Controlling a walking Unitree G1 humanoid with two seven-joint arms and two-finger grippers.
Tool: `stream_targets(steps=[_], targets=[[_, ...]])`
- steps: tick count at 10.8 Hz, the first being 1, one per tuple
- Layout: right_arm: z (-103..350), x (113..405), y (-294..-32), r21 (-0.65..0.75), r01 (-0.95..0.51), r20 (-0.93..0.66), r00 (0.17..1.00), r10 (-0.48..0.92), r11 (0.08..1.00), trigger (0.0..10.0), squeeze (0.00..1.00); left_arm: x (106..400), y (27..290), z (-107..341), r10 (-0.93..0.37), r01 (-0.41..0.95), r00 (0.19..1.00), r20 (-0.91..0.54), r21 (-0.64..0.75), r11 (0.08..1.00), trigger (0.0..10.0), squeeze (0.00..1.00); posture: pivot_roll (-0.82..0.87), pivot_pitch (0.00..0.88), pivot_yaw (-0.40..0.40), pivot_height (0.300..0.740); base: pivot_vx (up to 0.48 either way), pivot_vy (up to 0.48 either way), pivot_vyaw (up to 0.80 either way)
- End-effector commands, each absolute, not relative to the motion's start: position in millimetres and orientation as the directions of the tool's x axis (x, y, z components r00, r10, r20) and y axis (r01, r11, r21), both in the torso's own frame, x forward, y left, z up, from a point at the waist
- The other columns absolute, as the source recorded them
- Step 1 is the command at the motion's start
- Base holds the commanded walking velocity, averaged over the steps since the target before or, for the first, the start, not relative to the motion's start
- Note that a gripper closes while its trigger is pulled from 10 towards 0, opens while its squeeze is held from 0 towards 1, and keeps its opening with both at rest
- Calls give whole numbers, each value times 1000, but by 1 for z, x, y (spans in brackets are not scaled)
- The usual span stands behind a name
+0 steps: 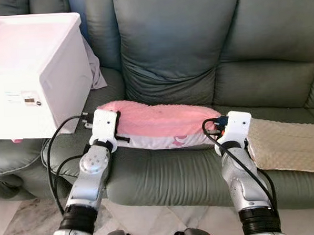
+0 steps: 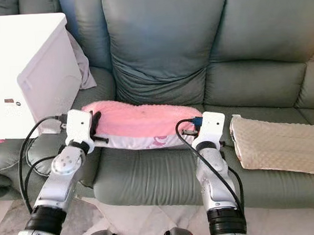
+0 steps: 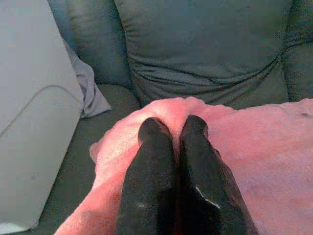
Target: Move the pillow to the sofa
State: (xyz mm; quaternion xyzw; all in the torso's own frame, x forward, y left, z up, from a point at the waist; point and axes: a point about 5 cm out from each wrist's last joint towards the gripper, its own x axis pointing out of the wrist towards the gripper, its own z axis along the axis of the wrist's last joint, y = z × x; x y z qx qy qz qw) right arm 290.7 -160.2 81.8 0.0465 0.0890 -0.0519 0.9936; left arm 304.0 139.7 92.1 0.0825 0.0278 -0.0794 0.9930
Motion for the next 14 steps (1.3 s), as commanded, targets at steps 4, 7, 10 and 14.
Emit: stream_targets(steps=[4,7,10,14], targets=[[83,291,-163,81,125,-164,980,-111,989,10000,0,304,136,100,-172,176,984,-37,156,972,10000,0,18,0,-40,656,0,0,0],[82,291,-163,79,124,-165,980,-110,989,10000,0,303,133,104,-191,192,981,-19,160,968,10000,0,15,0,-40,656,0,0,0],[82,292,-163,84,132,-165,979,-117,988,10000,0,303,130,105,-205,204,979,-9,161,966,10000,0,14,0,-37,656,0,0,0],[81,292,-165,79,132,-165,979,-118,988,10000,0,299,121,106,-241,238,971,1,145,960,10000,0,9,0,-40,656,201,0,0]])
